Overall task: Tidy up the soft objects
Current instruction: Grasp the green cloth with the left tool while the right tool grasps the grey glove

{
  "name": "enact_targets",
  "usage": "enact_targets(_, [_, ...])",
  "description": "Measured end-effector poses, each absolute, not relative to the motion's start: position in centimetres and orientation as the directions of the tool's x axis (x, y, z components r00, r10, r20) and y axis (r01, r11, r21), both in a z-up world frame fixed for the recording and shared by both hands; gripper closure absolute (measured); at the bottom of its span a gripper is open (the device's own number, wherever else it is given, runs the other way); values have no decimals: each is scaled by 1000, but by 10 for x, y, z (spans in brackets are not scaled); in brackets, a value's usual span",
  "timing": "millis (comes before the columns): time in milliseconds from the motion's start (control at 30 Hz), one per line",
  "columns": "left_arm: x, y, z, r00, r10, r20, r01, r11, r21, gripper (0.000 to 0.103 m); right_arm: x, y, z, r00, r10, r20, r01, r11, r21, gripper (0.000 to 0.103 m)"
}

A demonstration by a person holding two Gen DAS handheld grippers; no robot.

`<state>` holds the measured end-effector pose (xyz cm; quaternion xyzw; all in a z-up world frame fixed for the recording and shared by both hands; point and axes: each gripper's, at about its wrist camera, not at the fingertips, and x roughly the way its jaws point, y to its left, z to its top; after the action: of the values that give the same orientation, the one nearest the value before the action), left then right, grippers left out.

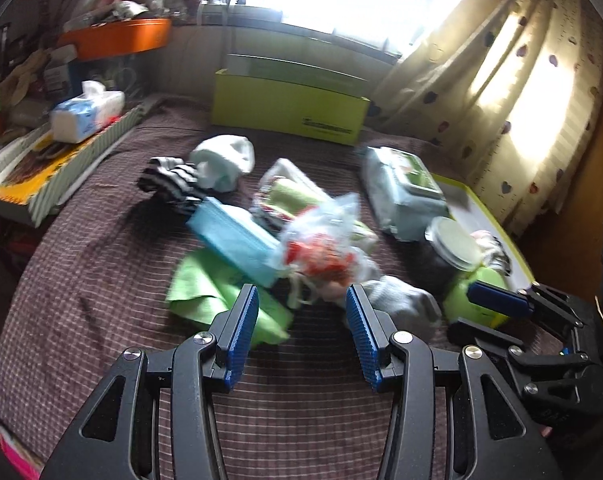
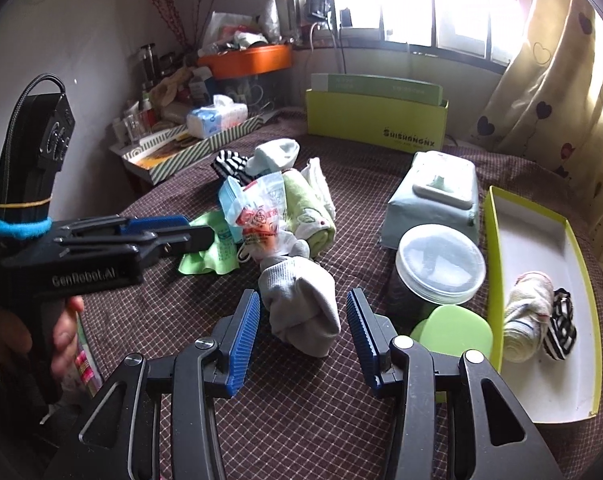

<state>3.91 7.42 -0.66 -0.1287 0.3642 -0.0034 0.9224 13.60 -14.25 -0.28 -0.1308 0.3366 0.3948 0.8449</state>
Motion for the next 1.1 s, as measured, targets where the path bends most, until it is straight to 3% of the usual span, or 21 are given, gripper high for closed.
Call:
enact_targets(433, [49,121,-28,712,17,-702,-230,950,-210,56,150,-121,-20,439,550,-711,-762,647,30,54])
enact_targets(533, [57,129,-39,697,11,-717,-238,947,-217,46,153,-118,-24,439,537,-721,-760,650,22,54])
enact_targets(1033, [78,98,-59,657,-41,-753,-167,966,-199,45,159,-99,-36,456,458,-763,-746,664,-47,54])
enact_targets(1100, [79,95,-59,654,-23,-756,-168,970,-176,46,159,-99,-37,462,452,-763,-743,667,-55,63])
